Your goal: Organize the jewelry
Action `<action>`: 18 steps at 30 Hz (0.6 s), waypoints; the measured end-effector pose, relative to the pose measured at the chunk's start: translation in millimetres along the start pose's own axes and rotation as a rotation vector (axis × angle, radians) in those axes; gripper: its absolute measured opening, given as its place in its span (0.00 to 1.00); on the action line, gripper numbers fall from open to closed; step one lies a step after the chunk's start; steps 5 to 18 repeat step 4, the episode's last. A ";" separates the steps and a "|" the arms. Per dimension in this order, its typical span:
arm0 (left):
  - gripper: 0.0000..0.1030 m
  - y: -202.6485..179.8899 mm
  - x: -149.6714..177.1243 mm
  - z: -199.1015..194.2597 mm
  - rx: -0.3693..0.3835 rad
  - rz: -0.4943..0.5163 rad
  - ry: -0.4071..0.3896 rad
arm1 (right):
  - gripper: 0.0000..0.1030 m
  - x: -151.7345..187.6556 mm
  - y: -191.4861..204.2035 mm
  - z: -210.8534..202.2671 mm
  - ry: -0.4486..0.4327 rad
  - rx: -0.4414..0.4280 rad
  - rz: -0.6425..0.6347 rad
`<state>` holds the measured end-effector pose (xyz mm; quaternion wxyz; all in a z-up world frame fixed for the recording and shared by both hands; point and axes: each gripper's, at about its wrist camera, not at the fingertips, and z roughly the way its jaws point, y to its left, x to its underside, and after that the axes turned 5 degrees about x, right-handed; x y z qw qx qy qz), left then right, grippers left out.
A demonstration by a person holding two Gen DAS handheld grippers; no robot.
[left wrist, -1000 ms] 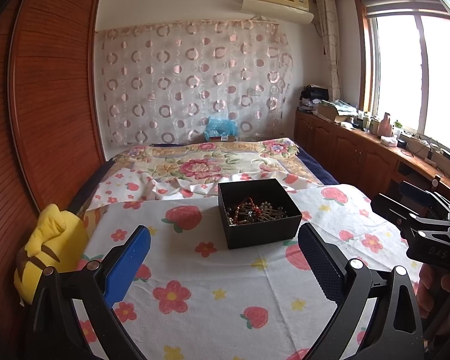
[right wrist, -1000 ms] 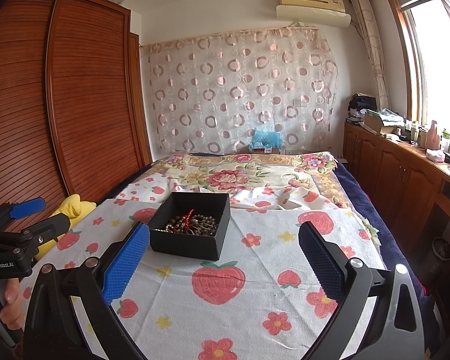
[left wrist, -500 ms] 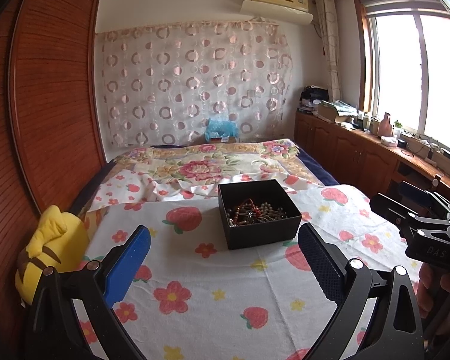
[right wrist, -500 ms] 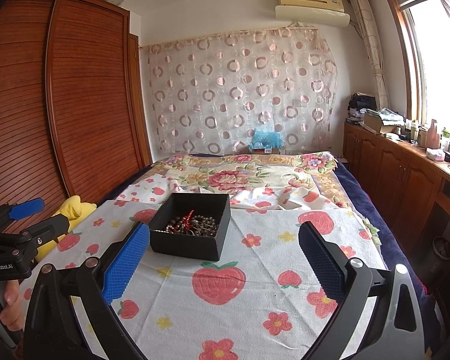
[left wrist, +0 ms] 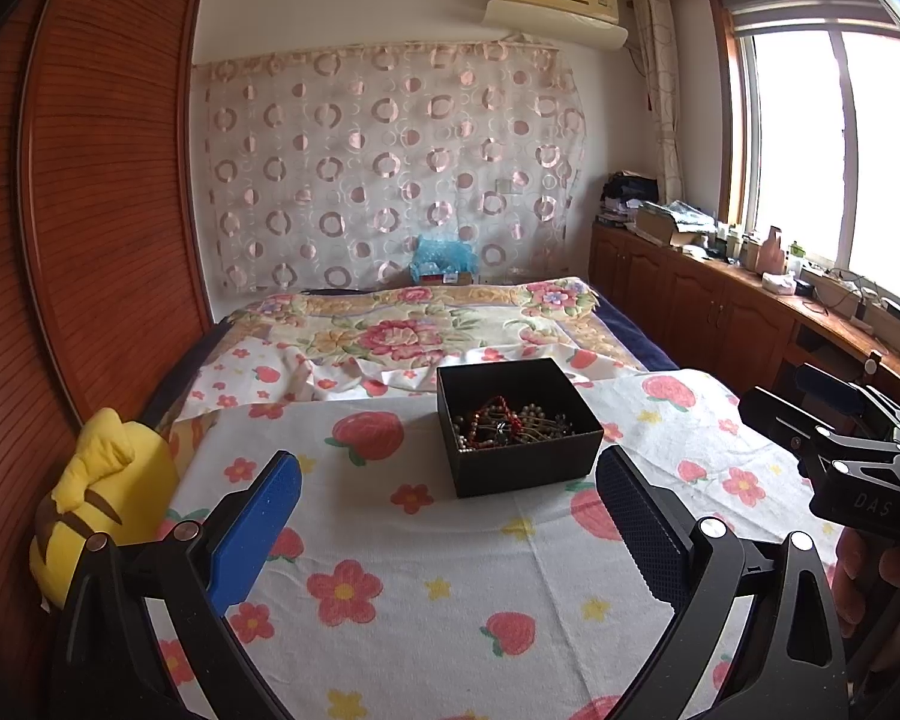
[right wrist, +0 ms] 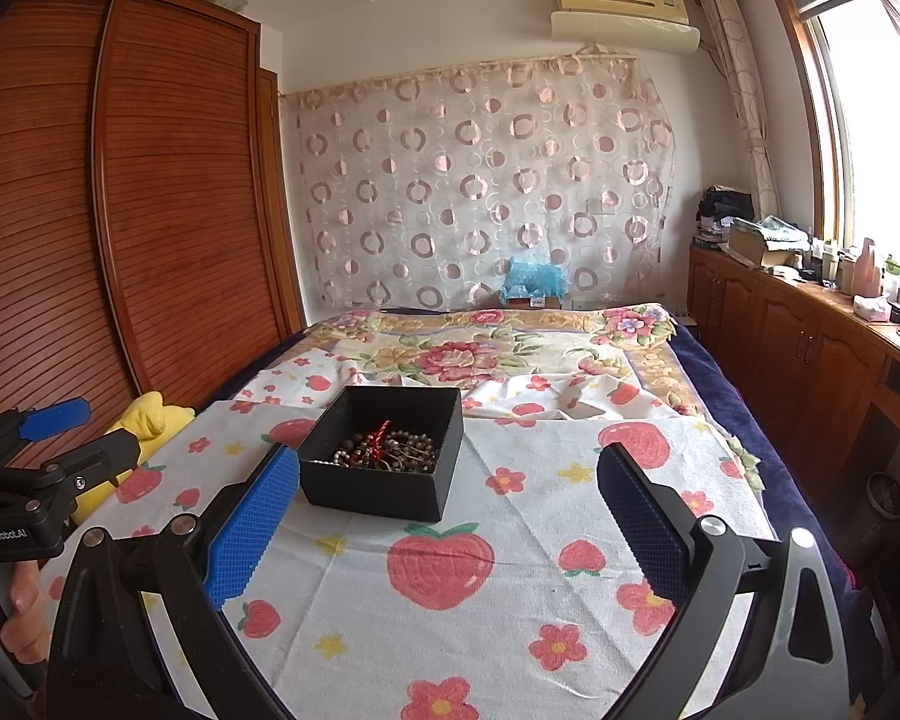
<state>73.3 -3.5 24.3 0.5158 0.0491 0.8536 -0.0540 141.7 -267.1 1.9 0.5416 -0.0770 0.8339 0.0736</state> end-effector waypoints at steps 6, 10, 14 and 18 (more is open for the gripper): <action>0.92 -0.1 0.4 0.1 -0.001 0.002 0.001 | 0.97 0.1 -0.1 0.1 0.000 0.000 0.000; 0.92 -0.1 0.4 0.1 -0.001 0.002 0.001 | 0.97 0.1 -0.1 0.1 0.000 0.000 0.000; 0.92 -0.1 0.4 0.1 -0.001 0.002 0.001 | 0.97 0.1 -0.1 0.1 0.000 0.000 0.000; 0.92 -0.1 0.4 0.1 -0.001 0.002 0.001 | 0.97 0.1 -0.1 0.1 0.000 0.000 0.000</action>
